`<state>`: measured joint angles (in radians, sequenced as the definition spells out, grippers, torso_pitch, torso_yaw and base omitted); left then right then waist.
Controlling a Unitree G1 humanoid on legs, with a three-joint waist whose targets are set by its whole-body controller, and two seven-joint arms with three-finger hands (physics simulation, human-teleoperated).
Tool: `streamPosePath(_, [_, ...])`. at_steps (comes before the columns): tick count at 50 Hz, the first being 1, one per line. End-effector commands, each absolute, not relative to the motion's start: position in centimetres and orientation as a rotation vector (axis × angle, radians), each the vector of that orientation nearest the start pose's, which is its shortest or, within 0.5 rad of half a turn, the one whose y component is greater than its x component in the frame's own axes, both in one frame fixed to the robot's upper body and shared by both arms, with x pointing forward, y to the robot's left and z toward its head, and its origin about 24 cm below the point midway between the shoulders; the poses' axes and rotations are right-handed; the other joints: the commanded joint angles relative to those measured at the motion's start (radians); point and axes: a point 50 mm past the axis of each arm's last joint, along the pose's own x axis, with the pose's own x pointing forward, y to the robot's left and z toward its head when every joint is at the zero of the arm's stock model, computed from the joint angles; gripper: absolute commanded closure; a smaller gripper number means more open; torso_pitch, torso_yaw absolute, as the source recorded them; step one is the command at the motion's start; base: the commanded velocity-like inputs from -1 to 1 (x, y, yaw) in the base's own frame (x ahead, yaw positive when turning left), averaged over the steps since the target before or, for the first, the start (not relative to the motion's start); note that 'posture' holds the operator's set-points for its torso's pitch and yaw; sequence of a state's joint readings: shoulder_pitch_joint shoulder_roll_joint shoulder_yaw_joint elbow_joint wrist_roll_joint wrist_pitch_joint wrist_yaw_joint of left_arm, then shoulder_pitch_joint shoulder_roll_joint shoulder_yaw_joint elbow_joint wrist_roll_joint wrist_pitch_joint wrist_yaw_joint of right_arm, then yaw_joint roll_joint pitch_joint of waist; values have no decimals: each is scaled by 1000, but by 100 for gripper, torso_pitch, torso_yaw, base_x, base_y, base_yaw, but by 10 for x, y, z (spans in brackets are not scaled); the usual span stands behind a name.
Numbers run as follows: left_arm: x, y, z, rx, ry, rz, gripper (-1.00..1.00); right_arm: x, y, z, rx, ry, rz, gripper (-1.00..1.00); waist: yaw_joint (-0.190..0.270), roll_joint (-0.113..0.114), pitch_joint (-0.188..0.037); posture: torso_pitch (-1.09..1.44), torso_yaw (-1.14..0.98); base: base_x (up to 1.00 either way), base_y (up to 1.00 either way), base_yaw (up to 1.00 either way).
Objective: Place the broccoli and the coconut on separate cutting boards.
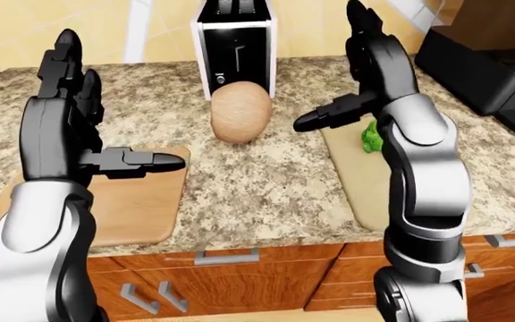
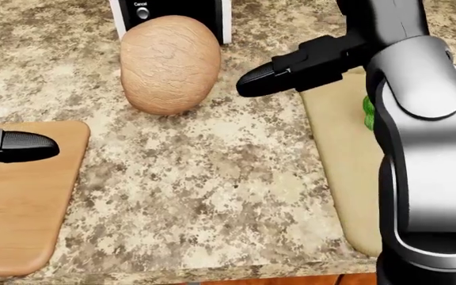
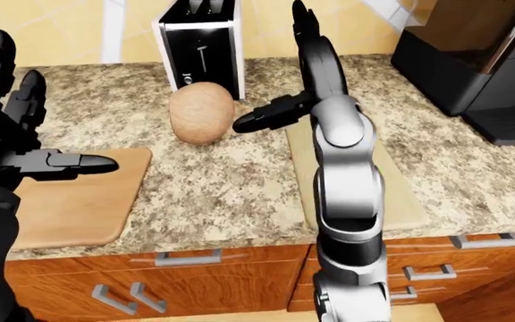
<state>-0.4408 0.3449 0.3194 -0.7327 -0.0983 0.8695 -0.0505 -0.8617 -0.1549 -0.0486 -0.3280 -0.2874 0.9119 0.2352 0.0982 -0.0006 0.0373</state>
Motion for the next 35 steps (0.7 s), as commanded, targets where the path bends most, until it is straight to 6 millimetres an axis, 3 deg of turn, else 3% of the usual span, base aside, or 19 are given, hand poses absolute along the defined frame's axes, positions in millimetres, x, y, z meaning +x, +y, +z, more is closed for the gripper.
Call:
streamPosePath(1, [241,211,264,221,-430,147,-100,312,-128,294,-330,-326,67,-100,5,3,-23,0,19,0,0,0])
streamPosePath(16, [242,212,264,210,-418,146,-100,317,-124,289,-327,-315,83,-100,85,4,-34,0,26,0,0,0])
streamPosePath(26, [245,208,262,207,-416,135,-100,323,-119,279,-326,-304,93,-100,163,11,-42,0,31,0,0,0])
streamPosePath(35, [242,211,265,211,-425,142,-100,321,-122,281,-327,-299,84,-100,234,18,-46,0,36,0,0,0])
